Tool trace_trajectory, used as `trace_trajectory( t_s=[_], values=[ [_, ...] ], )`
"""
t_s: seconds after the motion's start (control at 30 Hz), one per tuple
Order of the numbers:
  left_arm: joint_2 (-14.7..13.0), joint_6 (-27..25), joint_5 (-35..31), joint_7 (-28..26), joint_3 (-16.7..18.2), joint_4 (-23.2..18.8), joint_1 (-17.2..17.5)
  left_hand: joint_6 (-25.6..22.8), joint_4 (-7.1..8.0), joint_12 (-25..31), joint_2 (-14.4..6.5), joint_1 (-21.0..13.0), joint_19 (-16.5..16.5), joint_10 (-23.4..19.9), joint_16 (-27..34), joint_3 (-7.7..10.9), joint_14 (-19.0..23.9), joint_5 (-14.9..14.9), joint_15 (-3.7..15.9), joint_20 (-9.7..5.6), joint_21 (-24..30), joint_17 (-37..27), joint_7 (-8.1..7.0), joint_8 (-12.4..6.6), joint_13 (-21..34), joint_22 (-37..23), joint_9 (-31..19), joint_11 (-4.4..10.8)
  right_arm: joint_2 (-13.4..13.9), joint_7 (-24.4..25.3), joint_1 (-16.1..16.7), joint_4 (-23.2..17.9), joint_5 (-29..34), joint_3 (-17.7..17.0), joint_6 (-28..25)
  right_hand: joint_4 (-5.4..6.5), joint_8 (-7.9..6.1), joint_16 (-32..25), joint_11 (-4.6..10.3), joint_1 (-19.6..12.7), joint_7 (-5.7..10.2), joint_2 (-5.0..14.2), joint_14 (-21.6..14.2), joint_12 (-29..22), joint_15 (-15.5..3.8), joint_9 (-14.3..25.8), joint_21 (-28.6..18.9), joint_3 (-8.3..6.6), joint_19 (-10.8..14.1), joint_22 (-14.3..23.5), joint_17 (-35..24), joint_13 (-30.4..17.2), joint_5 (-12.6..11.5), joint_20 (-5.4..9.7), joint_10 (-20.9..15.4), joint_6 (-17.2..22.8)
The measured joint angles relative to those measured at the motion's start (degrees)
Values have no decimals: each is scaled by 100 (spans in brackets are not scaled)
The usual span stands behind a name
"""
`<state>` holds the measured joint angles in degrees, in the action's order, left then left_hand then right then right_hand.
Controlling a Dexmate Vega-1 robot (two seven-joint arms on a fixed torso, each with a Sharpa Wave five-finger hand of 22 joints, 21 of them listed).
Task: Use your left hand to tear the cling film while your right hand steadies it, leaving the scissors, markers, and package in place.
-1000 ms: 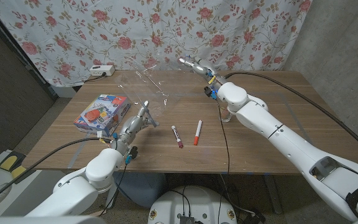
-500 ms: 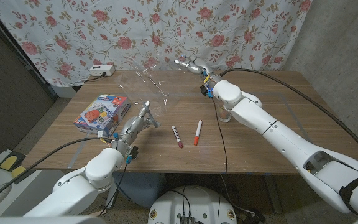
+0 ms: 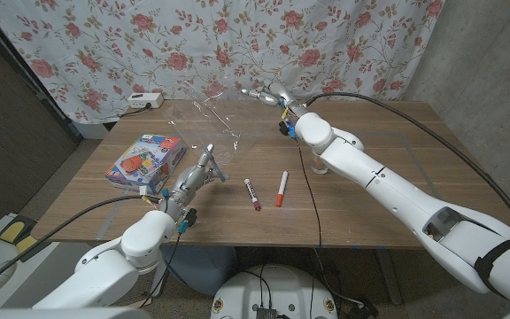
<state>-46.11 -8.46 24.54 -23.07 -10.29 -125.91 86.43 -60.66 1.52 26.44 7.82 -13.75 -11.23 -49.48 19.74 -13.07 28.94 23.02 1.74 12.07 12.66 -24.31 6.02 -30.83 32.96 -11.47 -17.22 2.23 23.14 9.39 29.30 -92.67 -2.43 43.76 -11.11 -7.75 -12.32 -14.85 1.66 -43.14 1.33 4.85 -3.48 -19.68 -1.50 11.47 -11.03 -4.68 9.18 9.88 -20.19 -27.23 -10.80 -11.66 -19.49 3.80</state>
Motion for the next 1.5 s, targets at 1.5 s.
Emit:
trace_trajectory(
  t_s=[1.5],
  values=[
    [-43,81,122,-31,29,20,96,-14,152,-33,-127,-128,-1,4,0,-294,1,117,0,0,0,1,15,35,39,0,-52,-4,-710,409,-549,1010,1715,852,-176,-54,-44,-109,-10,-126,-41,21,-169,-68,-65,0,-24,-87,205,0,25,-19,-44,-1,-359,246]
  ],
)
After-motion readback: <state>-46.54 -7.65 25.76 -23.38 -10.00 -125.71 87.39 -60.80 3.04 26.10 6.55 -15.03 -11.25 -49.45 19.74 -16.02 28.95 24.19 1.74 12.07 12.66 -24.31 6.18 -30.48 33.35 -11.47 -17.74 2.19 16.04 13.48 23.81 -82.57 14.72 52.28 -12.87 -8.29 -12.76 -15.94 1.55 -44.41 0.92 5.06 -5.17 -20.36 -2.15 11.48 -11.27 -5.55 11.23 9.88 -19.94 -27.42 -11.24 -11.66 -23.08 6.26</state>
